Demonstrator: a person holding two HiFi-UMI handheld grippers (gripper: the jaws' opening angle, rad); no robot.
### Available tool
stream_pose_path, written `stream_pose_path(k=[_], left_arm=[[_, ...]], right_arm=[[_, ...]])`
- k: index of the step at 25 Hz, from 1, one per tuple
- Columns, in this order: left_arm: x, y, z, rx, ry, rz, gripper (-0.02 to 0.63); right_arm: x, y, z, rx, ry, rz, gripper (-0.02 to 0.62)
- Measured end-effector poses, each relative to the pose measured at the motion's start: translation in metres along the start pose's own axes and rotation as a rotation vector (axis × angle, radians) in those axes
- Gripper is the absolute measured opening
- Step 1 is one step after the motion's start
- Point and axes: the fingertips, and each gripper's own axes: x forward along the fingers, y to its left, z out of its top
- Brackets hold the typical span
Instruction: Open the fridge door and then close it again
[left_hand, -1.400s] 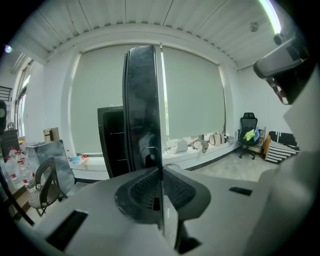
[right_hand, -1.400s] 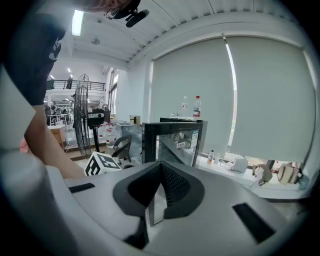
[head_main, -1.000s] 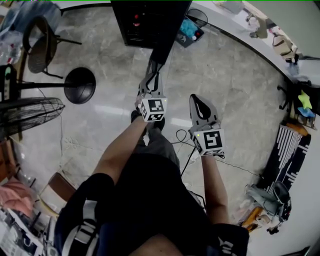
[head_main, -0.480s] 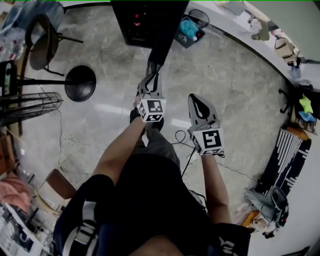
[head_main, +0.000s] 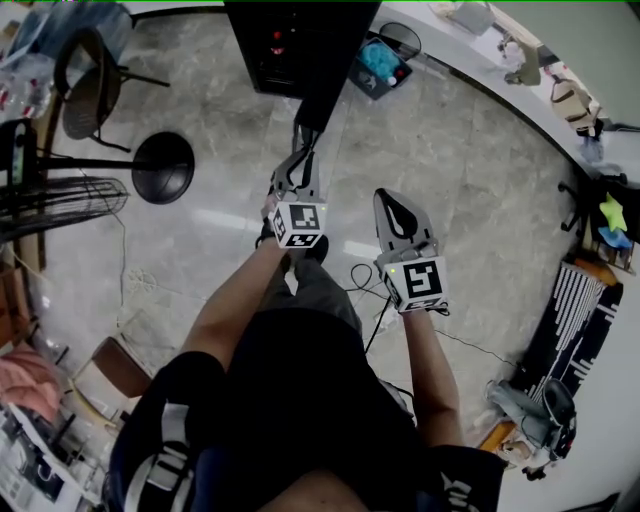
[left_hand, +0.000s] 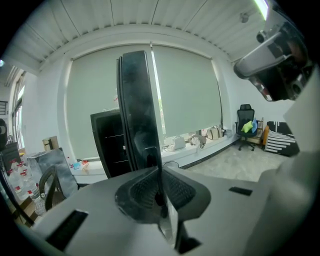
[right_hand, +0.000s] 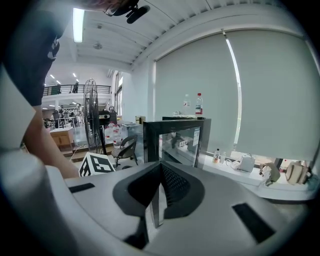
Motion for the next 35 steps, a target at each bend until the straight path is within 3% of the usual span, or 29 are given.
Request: stream_pose_path(k=[7, 14, 27, 35], left_arm=[[-0.022, 0.009, -0.006, 0.011, -0.005, -0.02, 0.026], [-0.049, 0.026, 0.013, -0.001, -0.052, -0.057, 0.023], [-0.119, 0.066, 0.051, -0.028, -0.16, -0.078, 0.023], [-0.156, 0.095, 0.061, -0.017, -0.183, -0.063, 0.023]], right_arm=[[0.009, 0.005, 0.009, -0.019, -0.013, 0.012, 0.021], [0.02, 0.01, 0.023, -0.032, -0.044, 0.019, 0.149], [0.046, 0.024, 0.043, -0.046, -0.084, -0.01, 0.268], [0.091, 0.037, 0.048, -0.023, -0.081, -0.048, 0.294]])
